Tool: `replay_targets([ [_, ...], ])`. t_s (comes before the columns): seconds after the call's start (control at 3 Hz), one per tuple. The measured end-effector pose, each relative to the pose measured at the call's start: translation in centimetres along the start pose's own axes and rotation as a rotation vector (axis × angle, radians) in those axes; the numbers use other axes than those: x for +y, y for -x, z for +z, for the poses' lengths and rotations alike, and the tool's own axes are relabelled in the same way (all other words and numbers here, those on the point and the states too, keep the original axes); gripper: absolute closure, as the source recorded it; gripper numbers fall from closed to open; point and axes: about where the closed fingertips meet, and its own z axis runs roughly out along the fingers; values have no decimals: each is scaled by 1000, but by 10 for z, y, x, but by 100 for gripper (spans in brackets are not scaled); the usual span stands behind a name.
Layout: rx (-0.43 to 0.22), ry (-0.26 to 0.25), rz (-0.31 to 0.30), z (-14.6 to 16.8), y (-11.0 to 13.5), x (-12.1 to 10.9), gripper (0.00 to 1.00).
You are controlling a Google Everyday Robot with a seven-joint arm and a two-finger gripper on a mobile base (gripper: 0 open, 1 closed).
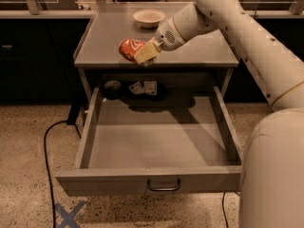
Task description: Place coke can into top drawer
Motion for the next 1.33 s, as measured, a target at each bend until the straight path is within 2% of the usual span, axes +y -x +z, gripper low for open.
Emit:
replay_targets([
  [0.33, -2, 21, 23, -16, -20, 23, 100],
  [0.67, 5, 41, 52, -15, -42, 44, 100],
  [1.0, 23, 40, 85, -10, -63, 61, 100],
  [1.33, 69, 19, 111, 3, -91, 74, 100],
])
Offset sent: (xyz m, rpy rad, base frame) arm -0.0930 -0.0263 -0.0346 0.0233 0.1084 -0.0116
